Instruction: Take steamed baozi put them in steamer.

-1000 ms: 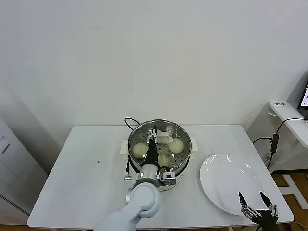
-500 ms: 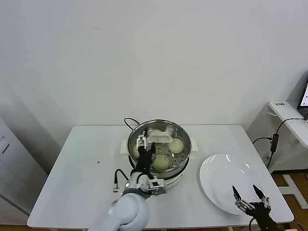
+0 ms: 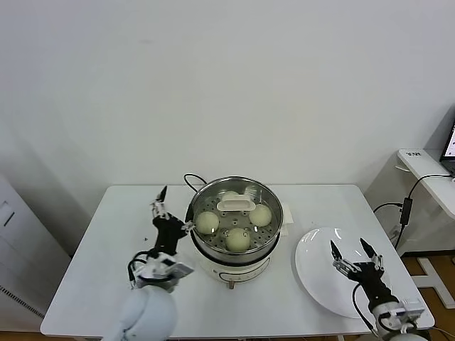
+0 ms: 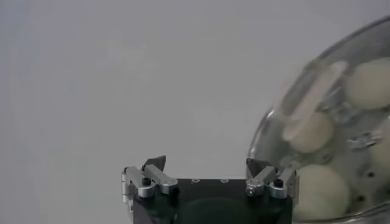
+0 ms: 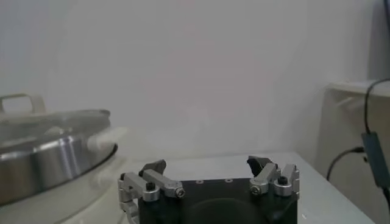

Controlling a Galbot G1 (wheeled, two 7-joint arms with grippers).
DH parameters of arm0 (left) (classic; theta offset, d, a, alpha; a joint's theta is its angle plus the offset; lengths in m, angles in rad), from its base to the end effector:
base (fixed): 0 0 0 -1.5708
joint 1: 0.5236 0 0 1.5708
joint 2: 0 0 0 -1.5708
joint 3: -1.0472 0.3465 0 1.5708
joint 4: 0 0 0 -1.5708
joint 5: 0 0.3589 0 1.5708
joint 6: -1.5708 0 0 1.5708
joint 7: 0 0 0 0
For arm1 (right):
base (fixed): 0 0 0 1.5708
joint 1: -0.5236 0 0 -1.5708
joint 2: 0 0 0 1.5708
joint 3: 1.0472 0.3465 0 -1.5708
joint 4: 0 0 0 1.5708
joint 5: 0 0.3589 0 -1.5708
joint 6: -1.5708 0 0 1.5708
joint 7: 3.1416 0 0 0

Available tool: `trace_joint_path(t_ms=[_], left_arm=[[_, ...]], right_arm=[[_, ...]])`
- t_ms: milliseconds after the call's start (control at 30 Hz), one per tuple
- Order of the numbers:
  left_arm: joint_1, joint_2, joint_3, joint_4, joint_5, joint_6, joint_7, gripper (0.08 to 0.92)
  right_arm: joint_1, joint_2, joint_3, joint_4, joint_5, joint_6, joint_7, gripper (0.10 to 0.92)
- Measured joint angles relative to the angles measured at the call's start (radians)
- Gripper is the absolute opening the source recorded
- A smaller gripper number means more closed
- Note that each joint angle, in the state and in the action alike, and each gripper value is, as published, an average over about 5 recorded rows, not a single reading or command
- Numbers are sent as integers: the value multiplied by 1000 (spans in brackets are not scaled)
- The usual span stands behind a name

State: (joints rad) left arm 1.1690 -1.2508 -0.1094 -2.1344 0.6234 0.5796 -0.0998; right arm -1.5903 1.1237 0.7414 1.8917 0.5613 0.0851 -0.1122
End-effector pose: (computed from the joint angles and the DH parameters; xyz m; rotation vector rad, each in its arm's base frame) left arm 0.2532 -0.0672 -0.2177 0.0598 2.8689 1.2586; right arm 0.1924 -0.1672 -0.3247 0.0852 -3.0689 -0.1029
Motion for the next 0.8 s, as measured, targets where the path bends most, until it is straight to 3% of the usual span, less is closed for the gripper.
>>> trace_joint_path(t_ms=[367,800], left_arm=[[161,-48,-272,37,-286,-391,-19,823],[337,-79,-416,98,-521,-638,32,823]], right_arm=[[65,4,-28,-24,-15,-10,20,823],[78,20,-49,-55,-39,-1,-4,823]])
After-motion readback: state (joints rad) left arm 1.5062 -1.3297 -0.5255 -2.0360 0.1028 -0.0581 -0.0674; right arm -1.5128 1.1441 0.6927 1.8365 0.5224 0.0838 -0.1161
